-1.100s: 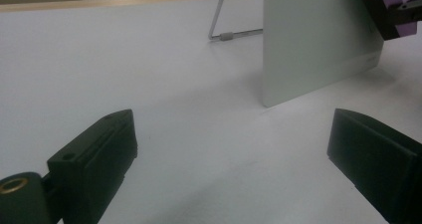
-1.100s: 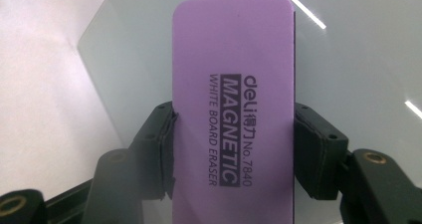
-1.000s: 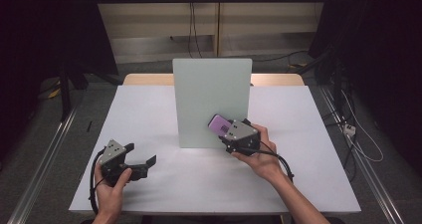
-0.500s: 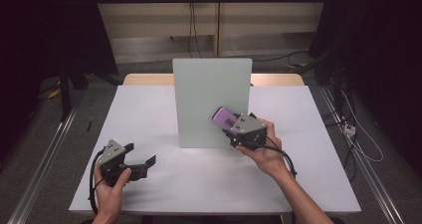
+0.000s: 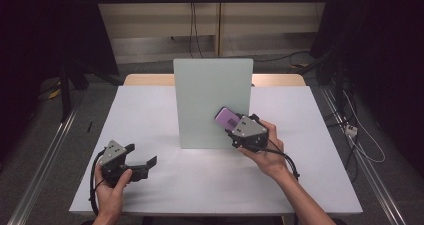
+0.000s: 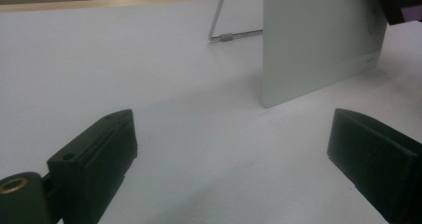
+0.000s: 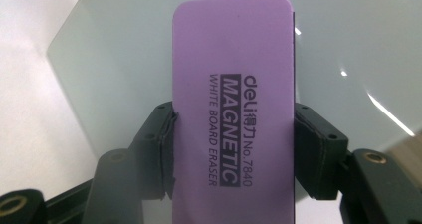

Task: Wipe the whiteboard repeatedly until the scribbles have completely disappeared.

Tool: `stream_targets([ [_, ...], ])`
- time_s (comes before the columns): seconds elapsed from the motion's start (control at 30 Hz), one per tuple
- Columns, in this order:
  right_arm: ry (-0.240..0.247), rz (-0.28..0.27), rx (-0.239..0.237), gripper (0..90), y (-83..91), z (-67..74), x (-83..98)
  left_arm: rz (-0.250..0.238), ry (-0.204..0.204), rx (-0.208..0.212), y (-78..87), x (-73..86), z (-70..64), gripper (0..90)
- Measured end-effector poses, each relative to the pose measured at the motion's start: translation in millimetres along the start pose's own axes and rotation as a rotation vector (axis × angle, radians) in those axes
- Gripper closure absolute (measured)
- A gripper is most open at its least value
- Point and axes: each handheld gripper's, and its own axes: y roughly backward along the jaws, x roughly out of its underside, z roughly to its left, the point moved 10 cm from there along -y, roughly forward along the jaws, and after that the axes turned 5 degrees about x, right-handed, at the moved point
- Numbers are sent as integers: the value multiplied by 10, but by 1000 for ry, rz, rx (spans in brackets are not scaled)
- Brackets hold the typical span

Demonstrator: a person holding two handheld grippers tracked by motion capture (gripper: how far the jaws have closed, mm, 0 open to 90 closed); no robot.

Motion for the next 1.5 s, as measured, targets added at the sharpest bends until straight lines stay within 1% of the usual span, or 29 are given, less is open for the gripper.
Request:
stream_targets([
  [0.07, 15, 9, -12, 419, -15, 63, 32, 4, 1, 4, 2, 3, -5, 54],
  [0.13, 40, 16, -12, 419, -27, 118, 58, -1, -3, -3, -1, -3, -3, 54],
  [0.23, 48, 18, -31, 419, -47, 205, 101, -4, -5, -3, 0, -9, -11, 54],
  [0.37, 82, 20, -66, 419, -80, 350, 177, -2, -3, -3, 0, -5, -6, 54],
  [0.4, 83, 19, -73, 419, -88, 380, 188, -1, -4, -3, 1, -5, -4, 54],
  [0.47, 87, 15, -89, 419, -100, 422, 201, -2, -4, -3, 0, -6, -4, 54],
  [0.57, 81, 13, -99, 419, -107, 446, 201, 0, -5, -2, -7, -5, -7, 54],
  [0.6, 85, 14, -109, 419, -114, 469, 206, 3, -10, 0, -8, -4, -6, 54],
  [0.7, 113, 25, -128, 419, -146, 564, 218, 2, -11, 1, -9, -5, -6, 54],
  [0.73, 110, 24, -138, 419, -156, 586, 210, 3, -11, 0, -8, -5, -5, 54],
  [0.83, 107, 23, -168, 419, -176, 635, 200, 0, -5, -2, -5, -6, -3, 54],
  [0.9, 131, 22, -170, 418, -189, 662, 203, 1, -5, 1, -4, -7, 0, 53],
  [0.93, 130, 19, -175, 418, -187, 656, 196, 0, -5, 0, -3, -7, 3, 54],
  [0.97, 121, 8, -170, 418, -182, 629, 178, -1, -7, 1, -2, -9, 6, 54],
  [1.03, 103, -14, -133, 418, -151, 494, 111, -2, -3, 0, 3, -7, 9, 54],
  [1.07, 92, -27, -104, 418, -125, 392, 65, -1, -4, -1, 6, -6, 12, 54],
  [1.1, 68, -43, -76, 418, -93, 271, 20, -2, 0, -2, 5, -4, 11, 54],
  [1.13, 26, -59, -59, 418, -61, 157, -15, -1, 1, -2, 5, -3, 12, 54],
  [1.17, -5, -72, -44, 418, -30, 59, -33, -1, 0, -2, 3, -3, 12, 54],
  [1.27, -33, -84, 12, 418, 57, -164, -31, 1, -7, 1, 2, -5, 2, 54],
  [1.37, -76, -99, 59, 418, 142, -388, -42, 2, -5, -1, -1, -3, 4, 54],
  [1.4, -93, -106, 68, 418, 165, -442, -50, 4, -6, -1, -3, -1, 7, 54],
  [1.43, -101, -113, 66, 418, 179, -464, -60, 3, -2, -1, -7, 0, 6, 54],
  [1.5, -87, -109, 61, 418, 179, -443, -66, 4, -5, -1, -10, -2, 3, 54],
])
